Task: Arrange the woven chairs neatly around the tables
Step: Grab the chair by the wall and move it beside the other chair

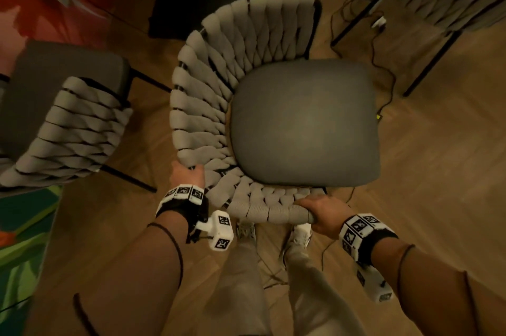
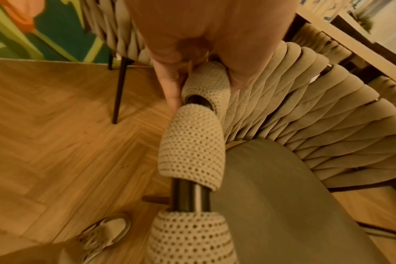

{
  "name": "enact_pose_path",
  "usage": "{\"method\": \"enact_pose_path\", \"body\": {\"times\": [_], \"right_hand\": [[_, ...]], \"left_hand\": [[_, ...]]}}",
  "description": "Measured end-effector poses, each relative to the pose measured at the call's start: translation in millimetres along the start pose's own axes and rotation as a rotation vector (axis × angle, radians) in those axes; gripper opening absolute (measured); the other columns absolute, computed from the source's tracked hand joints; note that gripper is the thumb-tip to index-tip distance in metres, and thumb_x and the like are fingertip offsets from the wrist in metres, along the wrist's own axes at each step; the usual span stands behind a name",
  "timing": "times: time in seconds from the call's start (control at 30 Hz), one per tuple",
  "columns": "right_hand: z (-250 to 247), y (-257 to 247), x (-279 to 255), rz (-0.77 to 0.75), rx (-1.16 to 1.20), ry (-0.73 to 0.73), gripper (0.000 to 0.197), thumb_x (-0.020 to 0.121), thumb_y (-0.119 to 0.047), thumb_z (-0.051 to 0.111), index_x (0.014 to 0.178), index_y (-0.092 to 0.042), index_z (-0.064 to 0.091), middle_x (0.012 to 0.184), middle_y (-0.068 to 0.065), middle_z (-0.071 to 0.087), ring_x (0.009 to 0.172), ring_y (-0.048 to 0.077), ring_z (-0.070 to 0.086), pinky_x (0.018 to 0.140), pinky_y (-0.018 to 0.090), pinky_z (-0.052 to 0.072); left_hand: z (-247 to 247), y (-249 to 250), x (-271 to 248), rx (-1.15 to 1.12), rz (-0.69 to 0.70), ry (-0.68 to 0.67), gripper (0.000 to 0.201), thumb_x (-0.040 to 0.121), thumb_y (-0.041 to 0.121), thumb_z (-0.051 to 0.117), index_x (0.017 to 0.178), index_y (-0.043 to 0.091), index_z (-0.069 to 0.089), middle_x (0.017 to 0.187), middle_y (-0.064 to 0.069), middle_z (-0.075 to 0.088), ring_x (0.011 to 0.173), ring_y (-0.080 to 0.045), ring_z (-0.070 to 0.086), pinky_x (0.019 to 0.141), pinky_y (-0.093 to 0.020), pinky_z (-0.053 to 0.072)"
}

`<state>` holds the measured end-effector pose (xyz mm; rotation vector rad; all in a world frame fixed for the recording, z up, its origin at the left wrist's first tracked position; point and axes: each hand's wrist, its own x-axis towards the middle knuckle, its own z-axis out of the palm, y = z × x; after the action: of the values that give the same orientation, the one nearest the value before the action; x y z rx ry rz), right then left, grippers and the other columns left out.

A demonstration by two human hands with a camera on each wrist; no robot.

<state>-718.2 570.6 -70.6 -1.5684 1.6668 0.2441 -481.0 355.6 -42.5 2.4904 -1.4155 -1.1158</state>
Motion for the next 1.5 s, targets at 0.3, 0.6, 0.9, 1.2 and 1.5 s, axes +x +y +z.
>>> {"method": "enact_pose_path", "body": {"times": [0.3,0.6,0.9,1.2,1.5], "right_hand": [[-35,41,8,-0.112,-0.213,-0.082,0.05,0.085,-0.025,0.058,0.134,-0.034,0.05,0.133,-0.007,0.057,0.13,0.022,0.048,0.116,0.063,0.006],[-91,83,19,0.049,-0.221,0.132,0.062,0.082,-0.028,0.067,0.14,-0.034,0.046,0.156,0.002,0.03,0.148,0.029,0.015,0.115,0.063,0.003],[-51,43,33,0.728,1.715,0.64,0.076,0.078,-0.047,0.056,0.147,-0.021,0.036,0.144,0.007,0.049,0.127,0.029,0.051,0.106,0.054,0.042],[-46,42,64,0.848,1.502,0.718,0.087,0.072,-0.058,0.062,0.147,-0.021,0.038,0.141,0.013,0.054,0.126,0.036,0.053,0.104,0.055,0.045],[-96,70,59,0.729,1.32,0.746,0.047,0.094,-0.035,0.059,0.133,-0.009,0.053,0.129,0.016,0.061,0.118,0.033,0.057,0.102,0.043,0.046]], "left_hand": [[10,-43,-50,-0.179,-0.26,0.072,0.053,0.084,0.022,0.061,0.133,0.007,0.045,0.131,-0.023,0.057,0.113,-0.043,0.058,0.098,-0.053,0.047],[50,-67,-63,-0.35,-0.454,0.045,0.074,0.061,0.037,0.059,0.127,0.004,0.049,0.119,-0.023,0.063,0.099,-0.042,0.064,0.091,-0.054,0.052],[35,-54,-60,-0.338,-0.341,0.119,0.098,0.053,0.06,0.062,0.138,0.014,0.045,0.135,-0.013,0.056,0.117,-0.037,0.057,0.101,-0.052,0.045],[12,-41,-29,-0.105,-0.421,-0.03,0.069,0.09,0.05,0.05,0.14,0.003,0.045,0.141,-0.023,0.049,0.121,-0.042,0.052,0.1,-0.045,0.042],[44,-49,-28,-0.124,-0.43,-0.066,0.087,0.068,0.063,0.057,0.137,0.009,0.049,0.134,-0.018,0.057,0.106,-0.042,0.061,0.094,-0.045,0.049]]}}
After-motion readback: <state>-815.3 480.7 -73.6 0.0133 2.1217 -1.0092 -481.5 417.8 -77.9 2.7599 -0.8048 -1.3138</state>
